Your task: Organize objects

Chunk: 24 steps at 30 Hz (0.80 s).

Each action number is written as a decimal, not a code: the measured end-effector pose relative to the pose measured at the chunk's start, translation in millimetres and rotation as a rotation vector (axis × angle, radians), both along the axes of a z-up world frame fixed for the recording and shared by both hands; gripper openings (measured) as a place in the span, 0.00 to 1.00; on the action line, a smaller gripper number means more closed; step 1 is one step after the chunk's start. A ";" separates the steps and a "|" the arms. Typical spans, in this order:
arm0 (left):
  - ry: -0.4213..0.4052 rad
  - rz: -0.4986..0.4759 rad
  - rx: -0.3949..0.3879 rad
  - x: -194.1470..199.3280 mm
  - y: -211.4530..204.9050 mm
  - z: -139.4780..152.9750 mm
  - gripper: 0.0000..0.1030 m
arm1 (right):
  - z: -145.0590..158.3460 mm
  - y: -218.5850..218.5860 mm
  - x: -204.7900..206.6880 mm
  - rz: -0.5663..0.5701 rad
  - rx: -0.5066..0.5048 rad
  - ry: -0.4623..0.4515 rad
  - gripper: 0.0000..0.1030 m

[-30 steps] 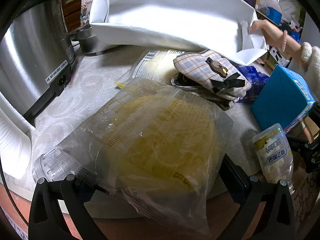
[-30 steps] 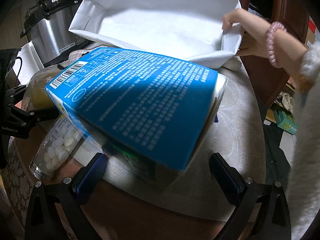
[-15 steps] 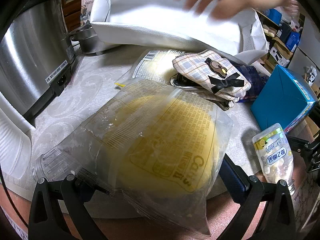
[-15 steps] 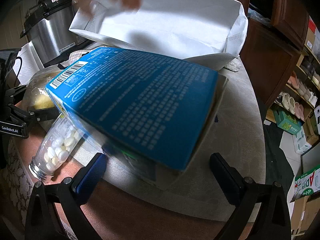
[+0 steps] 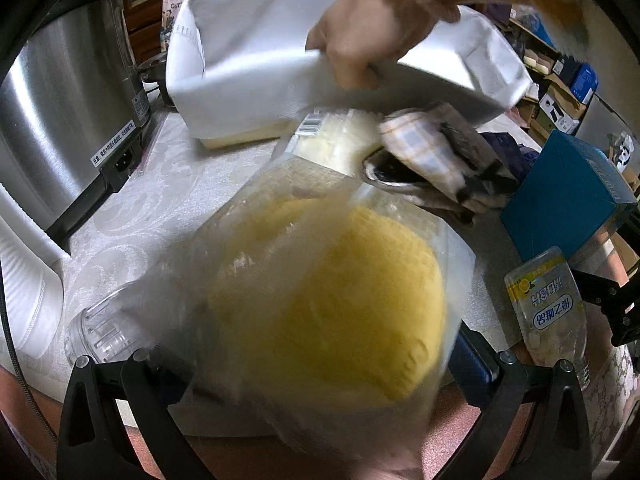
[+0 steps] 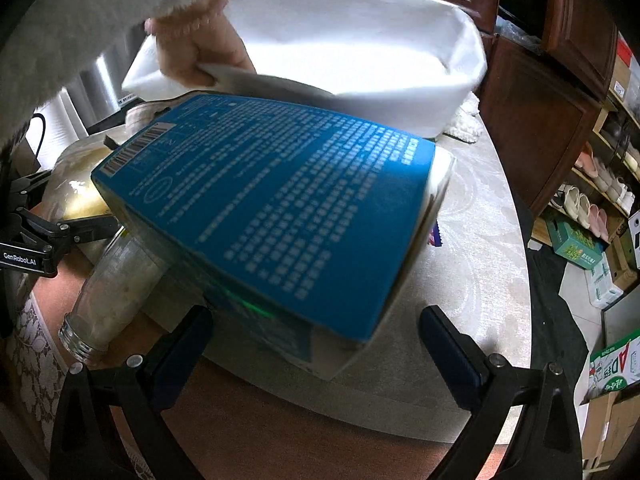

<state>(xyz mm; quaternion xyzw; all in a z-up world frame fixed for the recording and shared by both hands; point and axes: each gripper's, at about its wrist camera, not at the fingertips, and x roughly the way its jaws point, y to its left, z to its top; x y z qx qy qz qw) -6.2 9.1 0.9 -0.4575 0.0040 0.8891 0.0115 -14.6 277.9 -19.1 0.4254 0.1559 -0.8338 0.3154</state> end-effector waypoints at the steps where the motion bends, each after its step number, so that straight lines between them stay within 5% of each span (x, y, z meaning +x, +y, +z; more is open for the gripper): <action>1: 0.000 0.000 0.000 0.5 -0.3 -0.1 0.99 | 0.1 -0.3 0.6 0.000 0.000 0.000 1.00; 24: 0.000 0.000 0.001 1.2 -9.4 -2.2 0.99 | 0.2 -0.4 0.6 0.000 0.000 0.000 1.00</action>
